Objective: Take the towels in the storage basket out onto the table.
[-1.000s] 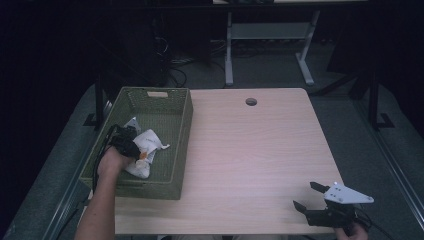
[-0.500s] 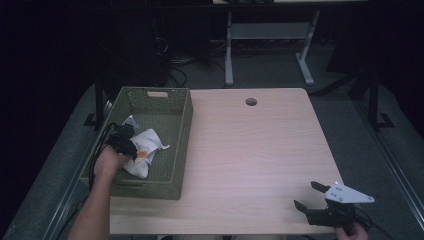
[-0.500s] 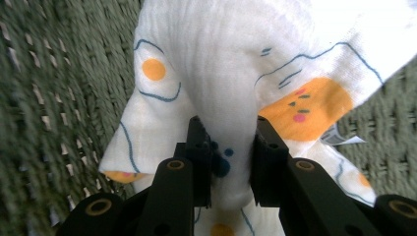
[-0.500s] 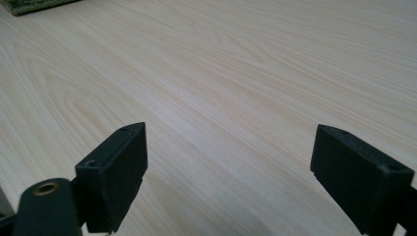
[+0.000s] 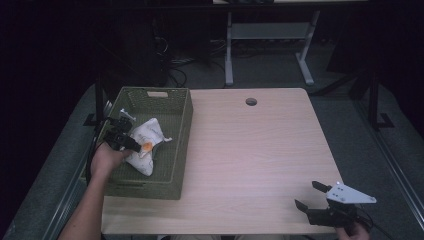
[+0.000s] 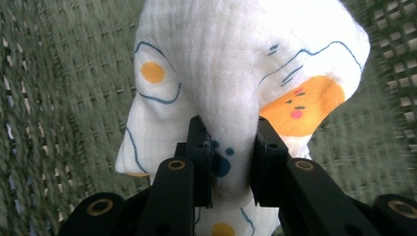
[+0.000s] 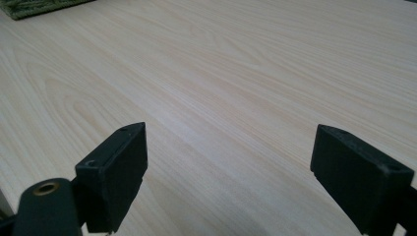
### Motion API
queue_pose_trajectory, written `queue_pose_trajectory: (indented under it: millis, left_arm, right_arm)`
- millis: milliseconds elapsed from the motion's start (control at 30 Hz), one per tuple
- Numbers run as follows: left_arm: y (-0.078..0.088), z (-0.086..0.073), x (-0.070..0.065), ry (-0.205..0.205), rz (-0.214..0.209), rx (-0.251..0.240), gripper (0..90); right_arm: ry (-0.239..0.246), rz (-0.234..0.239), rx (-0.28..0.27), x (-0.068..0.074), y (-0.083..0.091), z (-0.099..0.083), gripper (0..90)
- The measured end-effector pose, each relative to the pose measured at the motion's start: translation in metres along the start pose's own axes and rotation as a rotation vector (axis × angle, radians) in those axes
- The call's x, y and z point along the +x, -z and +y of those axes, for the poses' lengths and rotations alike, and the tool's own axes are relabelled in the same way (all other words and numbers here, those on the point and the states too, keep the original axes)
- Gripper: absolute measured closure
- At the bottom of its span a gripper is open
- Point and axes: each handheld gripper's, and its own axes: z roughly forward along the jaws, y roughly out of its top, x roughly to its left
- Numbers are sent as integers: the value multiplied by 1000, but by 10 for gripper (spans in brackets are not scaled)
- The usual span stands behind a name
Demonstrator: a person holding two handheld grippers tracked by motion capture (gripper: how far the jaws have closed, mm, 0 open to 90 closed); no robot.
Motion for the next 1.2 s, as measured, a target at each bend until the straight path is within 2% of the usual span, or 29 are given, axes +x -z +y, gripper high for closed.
queue_pose_trajectory:
  millis: [33, 67, 100, 167, 200, 333, 467, 500, 633, 767, 833, 933, 1133, 1200]
  left_arm:
    - [3, -1, -1, -5, 3, -21, 737]
    - [3, -1, -1, -5, 3, -21, 737]
    - [7, -3, 0, 10, -30, -44, 737]
    - [11, -6, 2, 21, -62, -77, 736]
    - [11, -6, 2, 21, -62, -77, 736]
    - [15, -8, 4, 31, -111, -99, 736]
    - [21, -9, 8, 64, -186, -143, 736]
    - [23, -10, 10, 69, -217, -154, 736]
    - [27, -11, 13, 97, -273, -180, 736]
    - [30, -14, 18, 114, -315, -203, 736]
    - [30, -15, 19, 111, -319, -192, 735]
    - [32, -17, 21, 124, -343, -215, 735]
    - [35, -18, 22, 127, -408, -251, 734]
    - [37, -19, 22, 129, -443, -272, 734]
  right_arm:
    - [1, -1, -3, 0, 0, 0, 138]
    - [1, -1, -3, 0, 0, 0, 138]
    - [2, -1, -3, -1, 0, 0, 138]
    - [0, 0, -5, -1, 0, 0, 138]
    - [0, 0, -5, -1, 0, 0, 138]
    - [-4, -2, -8, -1, 0, 0, 138]
    - [-4, -3, -8, -1, 0, 0, 139]
    - [-4, -4, -8, -1, 1, 0, 138]
    - [-6, -5, -13, -1, 1, 0, 138]
    - [-6, -3, -14, -2, 1, 0, 138]
    - [-5, -4, -13, -2, 1, 0, 138]
    - [-1, -1, -16, -1, 1, 1, 138]
    - [-6, -2, -13, -2, 1, 1, 138]
    - [-6, -3, -14, -2, 1, 1, 138]
